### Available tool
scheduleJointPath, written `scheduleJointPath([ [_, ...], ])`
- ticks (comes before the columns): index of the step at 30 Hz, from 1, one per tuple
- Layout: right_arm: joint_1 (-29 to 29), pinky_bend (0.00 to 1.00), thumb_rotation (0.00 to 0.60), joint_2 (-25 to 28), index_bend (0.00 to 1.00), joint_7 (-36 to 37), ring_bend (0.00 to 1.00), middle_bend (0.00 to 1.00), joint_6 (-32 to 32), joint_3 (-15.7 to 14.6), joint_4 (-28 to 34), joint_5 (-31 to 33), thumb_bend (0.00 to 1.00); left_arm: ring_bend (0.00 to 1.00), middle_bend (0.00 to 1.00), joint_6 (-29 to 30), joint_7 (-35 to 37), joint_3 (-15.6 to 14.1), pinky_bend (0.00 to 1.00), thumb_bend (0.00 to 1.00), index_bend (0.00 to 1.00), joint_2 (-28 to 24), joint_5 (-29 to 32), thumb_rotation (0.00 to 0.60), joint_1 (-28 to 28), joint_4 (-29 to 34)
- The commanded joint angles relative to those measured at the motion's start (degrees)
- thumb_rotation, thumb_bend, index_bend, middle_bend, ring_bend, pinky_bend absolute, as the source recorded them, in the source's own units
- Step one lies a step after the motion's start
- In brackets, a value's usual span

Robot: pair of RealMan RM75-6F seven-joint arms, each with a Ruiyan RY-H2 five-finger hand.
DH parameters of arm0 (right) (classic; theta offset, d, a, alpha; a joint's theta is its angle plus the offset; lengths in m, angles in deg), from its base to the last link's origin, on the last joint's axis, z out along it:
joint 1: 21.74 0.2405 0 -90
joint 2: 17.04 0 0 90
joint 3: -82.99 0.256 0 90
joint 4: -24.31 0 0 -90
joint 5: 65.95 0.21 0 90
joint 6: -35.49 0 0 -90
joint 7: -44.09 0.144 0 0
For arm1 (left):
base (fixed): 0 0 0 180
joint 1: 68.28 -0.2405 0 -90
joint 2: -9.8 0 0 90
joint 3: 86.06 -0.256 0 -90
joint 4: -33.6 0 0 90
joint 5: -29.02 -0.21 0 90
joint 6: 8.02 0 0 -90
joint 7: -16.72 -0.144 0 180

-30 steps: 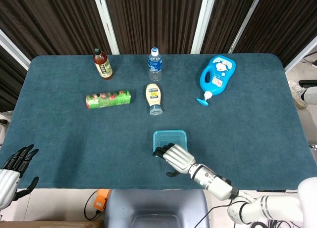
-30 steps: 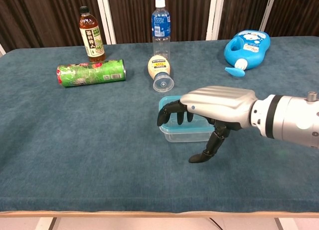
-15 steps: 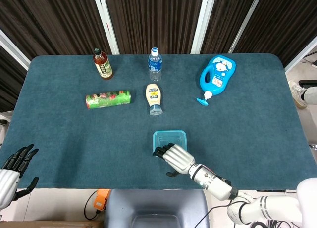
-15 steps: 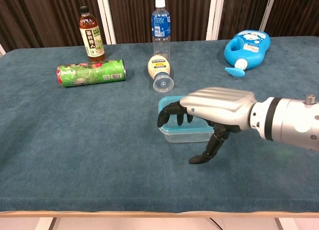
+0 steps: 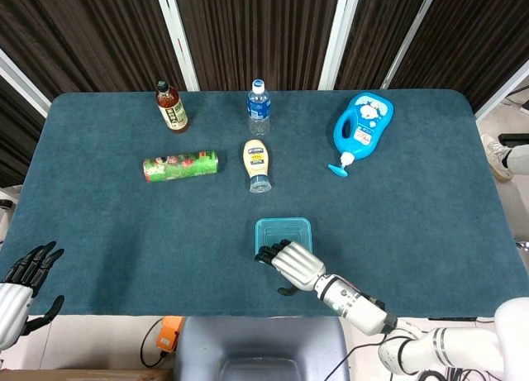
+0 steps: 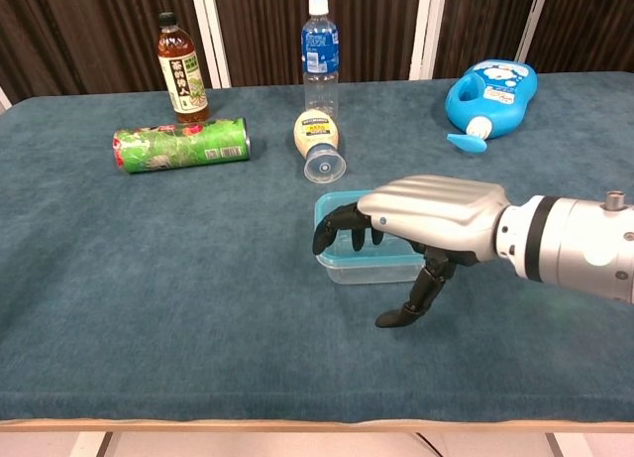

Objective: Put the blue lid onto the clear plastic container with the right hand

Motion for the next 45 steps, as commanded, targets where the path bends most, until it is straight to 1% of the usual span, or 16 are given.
scheduleJointPath([
  [1, 0.0, 0.45, 0.6, -0.1, 0.37, -0.1, 0.36, 0.33, 0.1, 0.0, -0.1, 0.1, 0.35, 0.0, 0.0, 0.0, 0.0, 0.0, 0.16, 0.39, 0.0, 0.0, 0.0, 0.6, 0.0, 0.0],
  [17, 0.0, 0.45, 0.6, 0.0, 0.36, -0.9, 0.36, 0.33, 0.6, 0.1, -0.2, 1.2, 0.35, 0.0, 0.0, 0.2, 0.1, 0.0, 0.16, 0.39, 0.0, 0.0, -0.1, 0.6, -0.1, -0.1],
  [21, -0.3, 0.45, 0.6, 0.6, 0.36, -0.1, 0.36, 0.33, -0.8, 0.7, 0.8, 0.3, 0.35, 0.0, 0.0, 0.3, 0.2, 0.1, 0.16, 0.39, 0.0, -0.1, 0.0, 0.6, -0.1, -0.1],
  [25, -1.1, 0.45, 0.6, 3.0, 0.36, 1.0, 0.36, 0.33, -3.8, 1.7, 3.3, -1.5, 0.35, 0.0, 0.0, 0.4, 0.3, 0.1, 0.16, 0.39, 0.0, -0.1, -0.1, 0.6, -0.1, -0.2],
  [29, -2.1, 0.45, 0.6, 6.9, 0.36, 1.4, 0.36, 0.33, -6.5, 2.6, 7.0, -2.8, 0.35, 0.0, 0.0, 0.4, 0.1, 0.0, 0.16, 0.39, 0.0, 0.0, -0.2, 0.6, -0.1, -0.1],
  [32, -3.1, 0.45, 0.6, 10.1, 0.35, 0.9, 0.36, 0.33, -8.2, 2.6, 10.0, -3.6, 0.35, 0.0, 0.0, 0.3, -0.2, 0.1, 0.16, 0.39, 0.0, 0.1, -0.3, 0.6, -0.1, -0.1],
  [34, -4.2, 0.44, 0.6, 12.7, 0.33, -0.7, 0.35, 0.33, -9.5, 2.0, 12.5, -3.8, 0.35, 0.0, 0.0, 0.4, -0.2, 0.1, 0.16, 0.39, 0.0, 0.1, -0.3, 0.6, -0.1, -0.1],
  [35, -5.4, 0.43, 0.6, 14.9, 0.31, -3.3, 0.33, 0.33, -10.9, 1.1, 14.5, -3.8, 0.35, 0.0, 0.0, 0.5, -0.2, 0.1, 0.16, 0.39, 0.0, 0.1, -0.3, 0.6, -0.1, -0.1],
  [37, -8.2, 0.38, 0.6, 18.6, 0.25, -10.1, 0.26, 0.29, -14.3, -0.9, 18.2, -3.1, 0.35, 0.0, 0.0, 0.9, -0.1, 0.2, 0.16, 0.39, 0.0, 0.0, -0.2, 0.6, -0.3, -0.1],
  [38, -10.4, 0.33, 0.6, 20.3, 0.21, -15.1, 0.2, 0.24, -17.3, -2.2, 20.7, -2.4, 0.35, 0.0, 0.0, 1.1, 0.0, 0.2, 0.16, 0.39, 0.0, 0.0, -0.2, 0.6, -0.4, -0.2],
  [39, -12.6, 0.27, 0.6, 21.7, 0.18, -19.5, 0.13, 0.16, -20.4, -3.5, 22.4, -2.0, 0.35, 0.0, 0.0, 1.2, 0.1, 0.2, 0.16, 0.39, 0.0, 0.0, -0.1, 0.6, -0.5, -0.1],
  [40, -16.7, 0.23, 0.6, 23.1, 0.16, -25.3, 0.1, 0.13, -26.2, -5.7, 24.1, -1.9, 0.35, 0.0, 0.0, 1.2, 0.1, 0.2, 0.16, 0.39, 0.0, -0.1, 0.1, 0.6, -0.5, -0.2],
  [41, -19.8, 0.19, 0.6, 23.3, 0.14, -28.0, 0.06, 0.1, -30.6, -7.1, 24.8, -2.7, 0.35, 0.0, 0.0, 1.1, 0.0, 0.2, 0.16, 0.39, 0.0, 0.0, 0.1, 0.6, -0.6, -0.1],
  [42, -22.8, 0.16, 0.6, 22.9, 0.13, -28.7, 0.05, 0.08, -34.5, -8.2, 24.4, -3.8, 0.35, 0.0, 0.0, 1.0, -0.1, 0.2, 0.16, 0.39, 0.0, 0.0, 0.2, 0.6, -0.6, -0.1],
  [43, -26.3, 0.15, 0.6, 22.1, 0.13, -27.1, 0.04, 0.08, -38.8, -9.3, 22.5, -5.0, 0.35, 0.0, 0.0, 0.8, -0.3, 0.2, 0.16, 0.39, 0.0, 0.0, 0.3, 0.6, -0.5, -0.1],
  [45, -30.8, 0.14, 0.6, 20.9, 0.13, -21.4, 0.03, 0.07, -43.4, -10.3, 17.9, -5.5, 0.34, 0.0, 0.0, 0.3, -0.9, 0.2, 0.16, 0.39, 0.0, 0.2, 0.4, 0.6, -0.4, 0.1],
])
